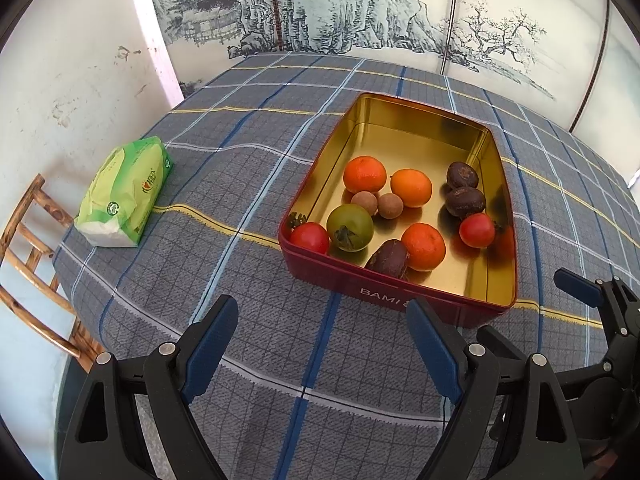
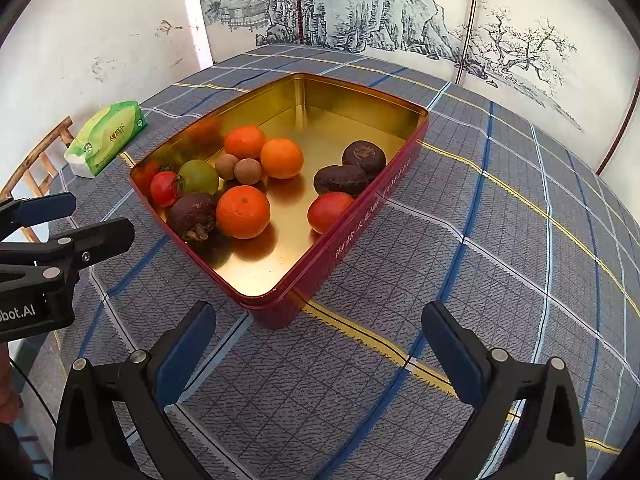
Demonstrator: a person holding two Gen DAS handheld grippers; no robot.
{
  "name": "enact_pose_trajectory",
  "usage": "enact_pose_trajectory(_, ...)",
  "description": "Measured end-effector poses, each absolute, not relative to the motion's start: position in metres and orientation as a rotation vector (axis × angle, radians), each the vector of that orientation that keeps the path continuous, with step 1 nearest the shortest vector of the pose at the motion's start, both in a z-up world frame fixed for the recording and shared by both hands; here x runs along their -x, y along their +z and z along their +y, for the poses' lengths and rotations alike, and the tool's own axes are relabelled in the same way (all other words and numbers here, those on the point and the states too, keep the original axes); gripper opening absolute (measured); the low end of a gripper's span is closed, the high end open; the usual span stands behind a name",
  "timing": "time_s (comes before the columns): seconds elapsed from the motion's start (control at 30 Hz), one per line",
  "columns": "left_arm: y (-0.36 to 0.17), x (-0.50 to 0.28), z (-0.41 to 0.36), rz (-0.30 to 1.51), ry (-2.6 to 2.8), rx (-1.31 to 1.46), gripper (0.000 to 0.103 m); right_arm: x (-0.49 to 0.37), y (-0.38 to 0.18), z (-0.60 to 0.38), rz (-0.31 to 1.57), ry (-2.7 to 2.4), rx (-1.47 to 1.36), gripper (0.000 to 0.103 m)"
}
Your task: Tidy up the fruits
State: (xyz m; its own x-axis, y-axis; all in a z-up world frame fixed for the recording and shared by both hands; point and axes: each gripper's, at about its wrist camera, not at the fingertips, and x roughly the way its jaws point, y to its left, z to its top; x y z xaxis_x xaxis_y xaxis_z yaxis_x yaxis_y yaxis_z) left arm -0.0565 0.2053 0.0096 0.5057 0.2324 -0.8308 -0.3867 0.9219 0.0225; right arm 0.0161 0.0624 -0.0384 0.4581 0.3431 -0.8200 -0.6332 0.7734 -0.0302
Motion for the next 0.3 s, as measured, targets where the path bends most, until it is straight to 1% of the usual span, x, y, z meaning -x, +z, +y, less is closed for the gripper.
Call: enact_pose_trajectory(0.3,0.0106,0.0573,0.2065,0.962,0.372,0.179,0.086,-0.0151,-0.0379,0.0633,0.911,0.617,0.358,0.102)
